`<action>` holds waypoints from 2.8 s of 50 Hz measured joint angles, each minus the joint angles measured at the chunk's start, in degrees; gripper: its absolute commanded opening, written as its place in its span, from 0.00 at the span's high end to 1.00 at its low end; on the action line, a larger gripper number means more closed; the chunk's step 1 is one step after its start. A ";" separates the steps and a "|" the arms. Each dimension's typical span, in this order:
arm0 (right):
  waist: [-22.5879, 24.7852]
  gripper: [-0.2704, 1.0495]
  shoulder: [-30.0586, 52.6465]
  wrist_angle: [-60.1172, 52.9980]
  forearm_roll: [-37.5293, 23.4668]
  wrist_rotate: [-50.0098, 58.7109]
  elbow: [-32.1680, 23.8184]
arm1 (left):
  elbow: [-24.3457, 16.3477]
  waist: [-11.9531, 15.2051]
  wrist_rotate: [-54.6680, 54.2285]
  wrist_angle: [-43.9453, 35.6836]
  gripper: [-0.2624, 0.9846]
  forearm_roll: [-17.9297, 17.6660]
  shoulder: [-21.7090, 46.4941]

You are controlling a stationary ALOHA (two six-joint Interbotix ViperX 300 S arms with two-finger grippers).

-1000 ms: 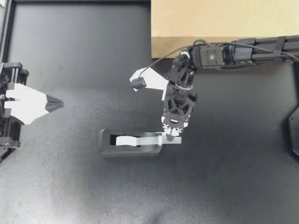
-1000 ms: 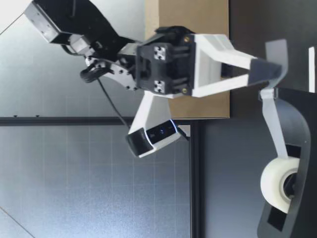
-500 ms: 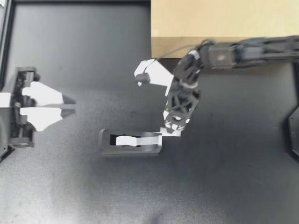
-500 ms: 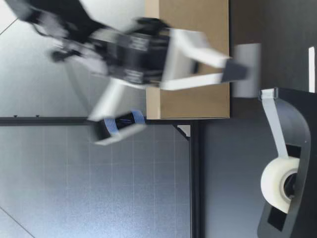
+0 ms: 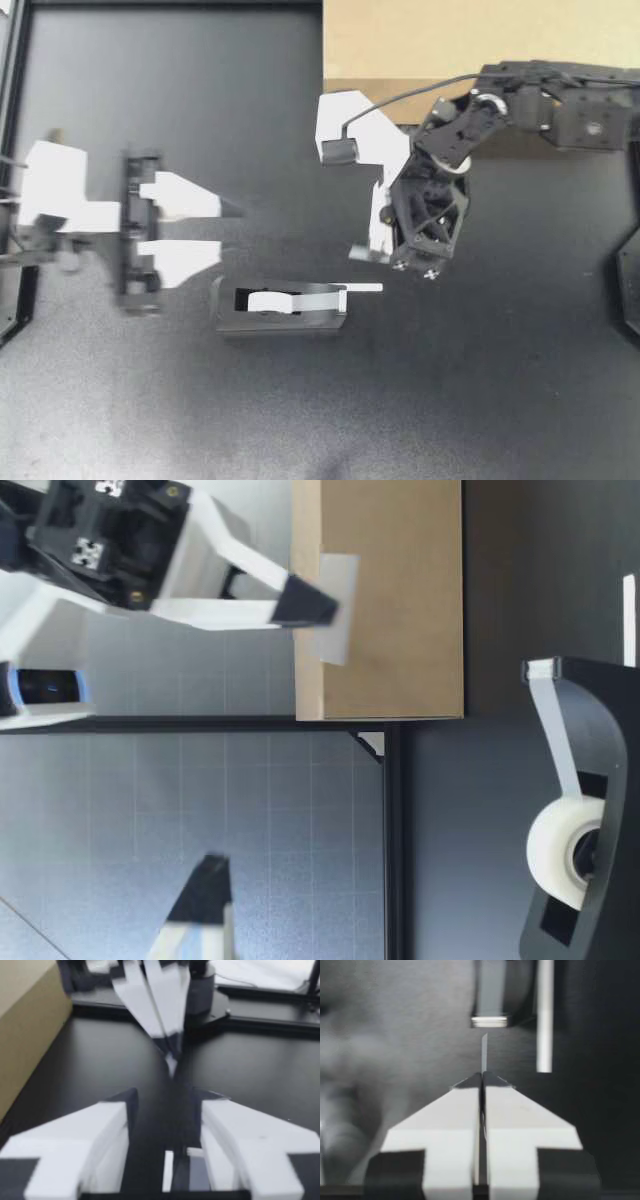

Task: Cut a small piece of tape from the tape dispenser then place it on the cardboard box's edge.

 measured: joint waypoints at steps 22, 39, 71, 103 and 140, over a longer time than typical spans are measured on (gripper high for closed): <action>4.13 0.88 1.23 1.93 -13.01 3.60 -10.37 | -5.80 0.00 -0.44 -3.43 0.48 0.00 8.17; 4.92 0.88 5.62 4.39 -13.89 3.60 -15.91 | -5.89 0.00 -0.79 -4.57 0.48 -0.09 8.79; 5.27 0.88 9.32 7.12 -14.06 3.52 -21.01 | -6.06 0.00 -0.79 -5.36 0.51 -0.35 9.58; 5.36 0.88 9.40 7.82 -14.06 3.78 -21.01 | -6.06 0.00 -0.18 -5.45 0.87 -3.69 9.58; 5.45 0.50 9.40 6.15 -14.24 5.98 -20.13 | -6.06 0.00 -0.09 -5.36 0.87 -3.69 9.58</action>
